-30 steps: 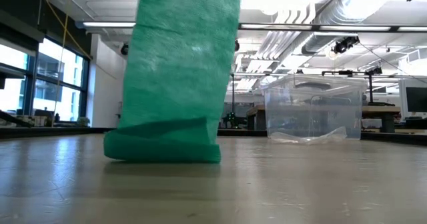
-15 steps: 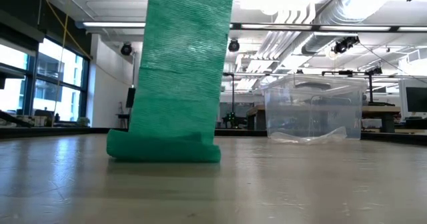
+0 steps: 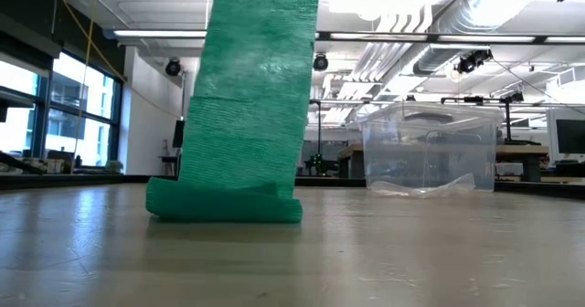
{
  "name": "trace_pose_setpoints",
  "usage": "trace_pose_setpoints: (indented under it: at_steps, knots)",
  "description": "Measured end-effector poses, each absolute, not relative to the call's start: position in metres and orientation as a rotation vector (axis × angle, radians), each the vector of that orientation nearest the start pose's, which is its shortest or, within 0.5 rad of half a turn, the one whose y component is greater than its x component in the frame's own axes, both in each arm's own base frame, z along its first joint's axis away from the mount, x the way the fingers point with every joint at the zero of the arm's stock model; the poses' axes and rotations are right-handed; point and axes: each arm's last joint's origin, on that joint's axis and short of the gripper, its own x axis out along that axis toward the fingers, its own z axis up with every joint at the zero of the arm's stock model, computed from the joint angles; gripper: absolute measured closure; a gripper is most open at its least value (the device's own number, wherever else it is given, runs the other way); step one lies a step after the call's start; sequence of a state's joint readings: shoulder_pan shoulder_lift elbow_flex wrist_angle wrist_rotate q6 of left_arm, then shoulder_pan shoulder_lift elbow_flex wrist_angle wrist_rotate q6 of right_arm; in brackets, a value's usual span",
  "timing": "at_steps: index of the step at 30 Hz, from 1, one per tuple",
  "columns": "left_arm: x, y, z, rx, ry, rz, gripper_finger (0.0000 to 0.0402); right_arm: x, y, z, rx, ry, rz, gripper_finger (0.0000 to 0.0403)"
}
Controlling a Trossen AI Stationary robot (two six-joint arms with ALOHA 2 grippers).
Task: Roll bandage
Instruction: Roll the green bandage
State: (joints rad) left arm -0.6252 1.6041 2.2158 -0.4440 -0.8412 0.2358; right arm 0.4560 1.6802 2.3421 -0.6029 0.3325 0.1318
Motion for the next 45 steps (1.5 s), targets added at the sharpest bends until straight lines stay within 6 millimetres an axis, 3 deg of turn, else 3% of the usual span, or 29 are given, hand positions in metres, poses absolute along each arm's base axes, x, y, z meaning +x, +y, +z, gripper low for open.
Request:
trace_pose_setpoints:
  at_steps: [5,23,34,40,45]
  knots:
    - [0.233,-0.148,0.572,0.109,-0.088,0.219,0.0247,0.273,0.124,0.570,0.154,-0.047,0.134,0.0400]
    - [0.265,-0.141,0.564,0.052,-0.116,0.079,0.0247,0.272,0.123,0.569,0.155,-0.041,0.129,0.0400]
    - [0.267,-0.139,0.565,0.020,-0.128,0.069,0.0251,0.273,0.124,0.570,0.172,-0.048,0.123,0.0400]
    - [0.273,-0.127,0.566,-0.099,-0.141,0.046,0.0281,0.273,0.123,0.570,0.177,-0.048,0.119,0.0400]
    - [0.276,-0.122,0.566,-0.105,-0.143,0.035,0.0337,0.273,0.123,0.570,0.176,-0.045,0.118,0.0400]
